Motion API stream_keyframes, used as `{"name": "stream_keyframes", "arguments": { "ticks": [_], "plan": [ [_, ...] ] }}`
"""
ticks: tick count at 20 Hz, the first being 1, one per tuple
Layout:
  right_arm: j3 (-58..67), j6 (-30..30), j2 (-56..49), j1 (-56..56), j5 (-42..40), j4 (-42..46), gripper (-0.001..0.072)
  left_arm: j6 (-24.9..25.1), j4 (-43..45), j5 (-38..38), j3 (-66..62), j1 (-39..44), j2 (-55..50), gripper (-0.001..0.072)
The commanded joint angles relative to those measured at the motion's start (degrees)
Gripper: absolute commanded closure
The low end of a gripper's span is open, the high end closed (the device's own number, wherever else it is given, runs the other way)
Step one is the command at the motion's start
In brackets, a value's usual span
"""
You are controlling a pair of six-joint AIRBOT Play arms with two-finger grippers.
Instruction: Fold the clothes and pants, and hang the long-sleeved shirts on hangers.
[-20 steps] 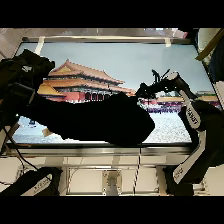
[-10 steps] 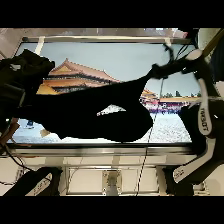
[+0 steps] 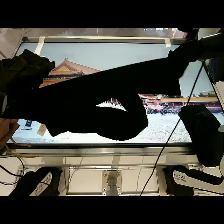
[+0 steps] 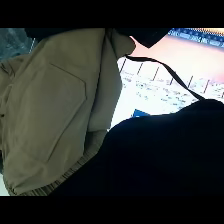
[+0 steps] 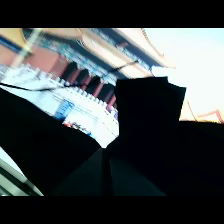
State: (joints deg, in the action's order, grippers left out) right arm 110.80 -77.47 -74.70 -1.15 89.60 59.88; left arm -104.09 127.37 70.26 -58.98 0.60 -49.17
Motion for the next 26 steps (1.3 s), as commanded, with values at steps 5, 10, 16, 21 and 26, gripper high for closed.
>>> {"name": "stream_keyframes", "arguments": {
  "ticks": [5,10,16,21,26],
  "plan": [
    [-14.9,-6.2,-15.7,3.8,-38.4,13.4,0.0707,0.2,-0.3,-0.8,0.0,-0.4,-6.0,0.0698],
    [-6.8,-7.9,-28.9,4.0,-55.1,10.5,0.0687,-0.1,-0.6,-0.7,0.0,-0.7,-9.7,0.0698],
    [-3.0,-7.3,-32.0,2.4,-38.0,13.2,0.0194,-1.2,0.1,-0.6,0.0,-0.8,-11.0,0.0629],
    [-1.7,-1.1,-29.6,-3.3,-13.2,13.6,0.0205,-5.2,11.7,7.6,0.0,-1.5,-8.9,0.0001],
    [-2.0,3.5,-25.5,-7.8,-0.2,11.2,0.0242,-8.0,-2.9,13.3,10.5,-22.1,2.0,0.0102]
  ]
}}
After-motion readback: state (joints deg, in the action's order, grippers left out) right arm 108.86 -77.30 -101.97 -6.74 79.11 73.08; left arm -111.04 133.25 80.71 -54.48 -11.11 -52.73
